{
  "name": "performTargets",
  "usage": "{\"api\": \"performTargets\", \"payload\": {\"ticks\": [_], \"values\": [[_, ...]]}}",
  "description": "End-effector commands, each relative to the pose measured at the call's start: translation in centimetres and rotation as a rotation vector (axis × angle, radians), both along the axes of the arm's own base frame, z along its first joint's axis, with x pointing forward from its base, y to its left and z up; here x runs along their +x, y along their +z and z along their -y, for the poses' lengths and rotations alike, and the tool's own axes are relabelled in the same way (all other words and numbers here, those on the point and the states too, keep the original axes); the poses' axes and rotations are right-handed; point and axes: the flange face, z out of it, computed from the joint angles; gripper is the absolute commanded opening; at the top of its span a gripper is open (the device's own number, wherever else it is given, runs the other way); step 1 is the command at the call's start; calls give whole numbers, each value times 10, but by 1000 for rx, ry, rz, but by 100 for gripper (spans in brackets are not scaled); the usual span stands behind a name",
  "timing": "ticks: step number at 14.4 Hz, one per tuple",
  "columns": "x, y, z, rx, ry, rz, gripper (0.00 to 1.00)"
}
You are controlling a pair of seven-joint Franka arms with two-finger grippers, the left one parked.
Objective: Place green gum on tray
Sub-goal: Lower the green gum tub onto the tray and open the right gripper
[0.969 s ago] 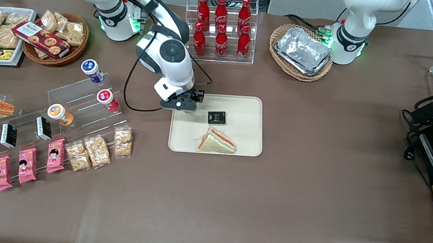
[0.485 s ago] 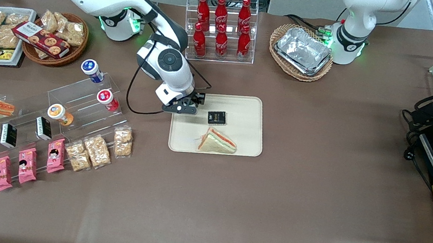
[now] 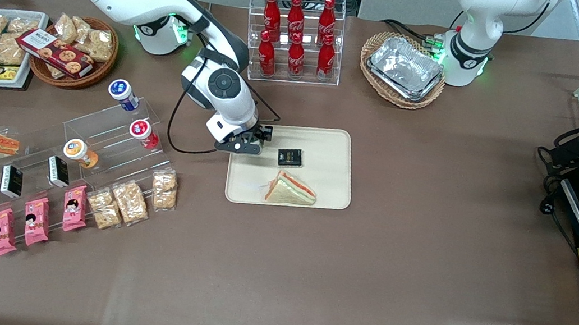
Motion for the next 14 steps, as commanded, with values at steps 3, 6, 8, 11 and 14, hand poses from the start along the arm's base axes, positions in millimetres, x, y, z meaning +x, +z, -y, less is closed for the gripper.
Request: {"api": "performTargets", "payload": {"ticks": [3, 6, 8, 11, 14], "values": [[0, -7, -2, 9, -5, 14, 100], [9, 20, 5, -27, -3, 66, 100], [10, 60, 8, -122, 44, 110, 100], [26, 142, 8, -171, 77, 53, 100], [42, 235, 24, -186, 117, -21, 100]]}}
